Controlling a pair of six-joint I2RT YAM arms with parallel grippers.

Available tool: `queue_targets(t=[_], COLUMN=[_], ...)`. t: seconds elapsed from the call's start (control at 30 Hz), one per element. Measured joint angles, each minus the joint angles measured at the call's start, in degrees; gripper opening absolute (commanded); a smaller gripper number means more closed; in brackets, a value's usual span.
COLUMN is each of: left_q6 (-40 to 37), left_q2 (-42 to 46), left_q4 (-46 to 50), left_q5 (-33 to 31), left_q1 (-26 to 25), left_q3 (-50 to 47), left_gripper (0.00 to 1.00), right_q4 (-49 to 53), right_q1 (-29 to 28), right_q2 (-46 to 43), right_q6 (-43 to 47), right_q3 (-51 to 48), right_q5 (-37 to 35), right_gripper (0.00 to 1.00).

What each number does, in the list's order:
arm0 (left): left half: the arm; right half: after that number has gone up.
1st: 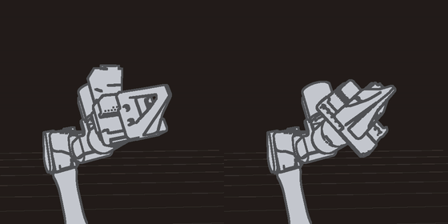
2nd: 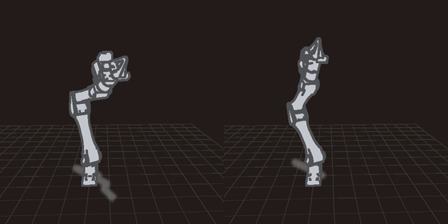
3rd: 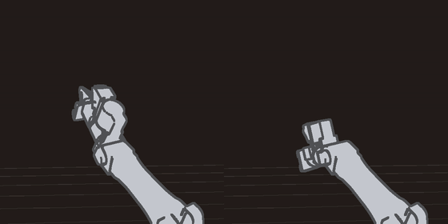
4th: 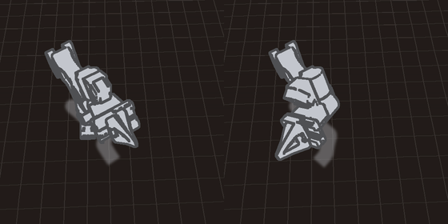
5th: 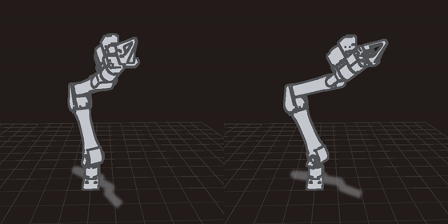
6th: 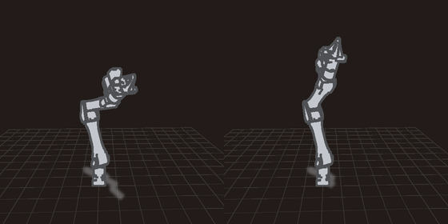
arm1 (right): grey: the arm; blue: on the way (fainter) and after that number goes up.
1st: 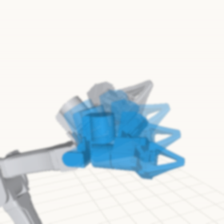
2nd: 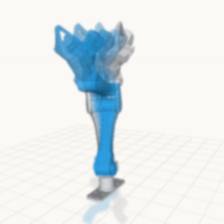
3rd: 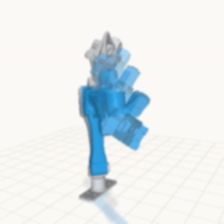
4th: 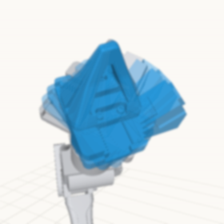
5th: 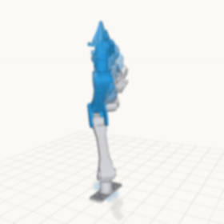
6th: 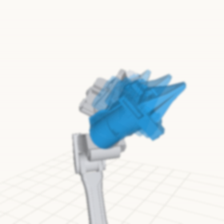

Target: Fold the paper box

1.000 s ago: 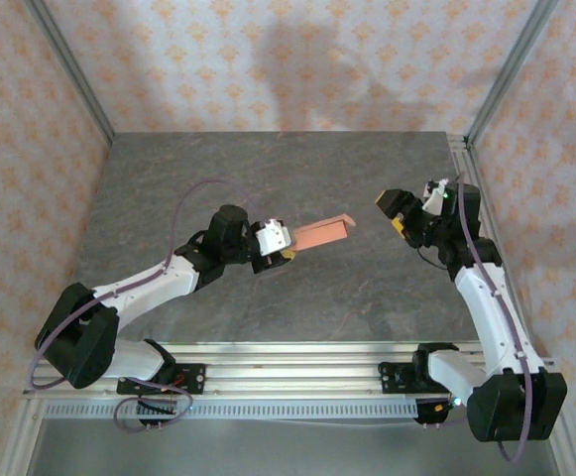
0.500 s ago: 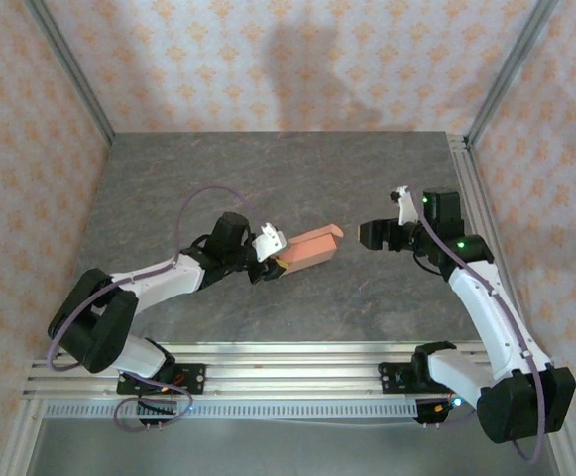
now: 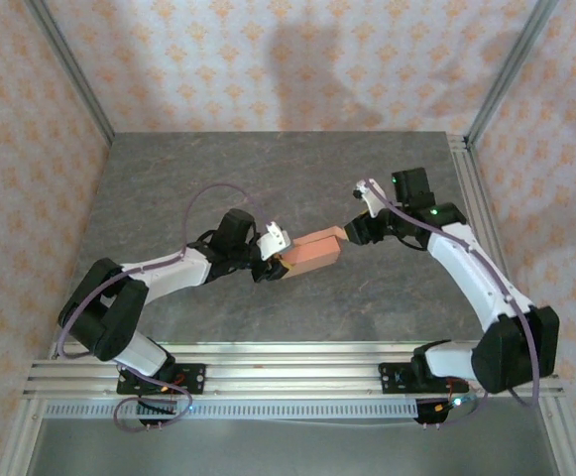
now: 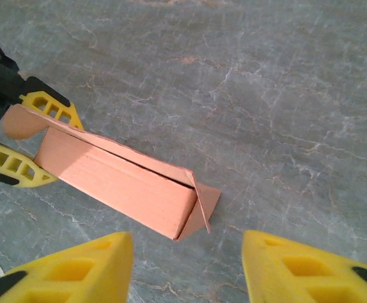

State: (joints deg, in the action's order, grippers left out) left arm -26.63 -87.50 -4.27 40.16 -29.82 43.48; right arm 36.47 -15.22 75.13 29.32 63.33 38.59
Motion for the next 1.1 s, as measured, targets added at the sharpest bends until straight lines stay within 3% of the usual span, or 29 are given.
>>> queue_targets(t=[0.2,0.33,0.5,0.73,0.93,1.1], left_q6=[0.0,0.0,0.0,0.0,0.0,0.0], left_q2=[-1.2,-1.6,-1.8,-1.8,-1.8,-1.8], left_q4=[1.4,1.7,2.0,2.0,2.0,2.0], left_q5=[0.1,0.3,0.3,0.3,0.3,0.4], left_q1=[0.0,0.3,0.3,0.3,0.3,0.3], left_q3=[1.7,2.1,2.5,2.5,2.5,2.5], left_gripper=[0.36,0.36,0.36,0.36,0.36,0.36], right_q4=[2.6,3.4,4.2,4.3,4.2,4.0], right_q1=[-1.1,-1.8,-2.0,-2.1,-2.1,-2.3], right_q2=[6.7,8.9,10.2,11.6,13.3,13.6], right_q6=[4.5,6.1,6.8,7.0,7.0,6.5], right_q3=[2.7,3.4,4.0,5.1,6.0,6.0], right_q5=[-0.1,-0.3,-1.0,-1.2,-1.8,-3.3], right_gripper=[0.36,0.26,0.23,0.21,0.31,0.29])
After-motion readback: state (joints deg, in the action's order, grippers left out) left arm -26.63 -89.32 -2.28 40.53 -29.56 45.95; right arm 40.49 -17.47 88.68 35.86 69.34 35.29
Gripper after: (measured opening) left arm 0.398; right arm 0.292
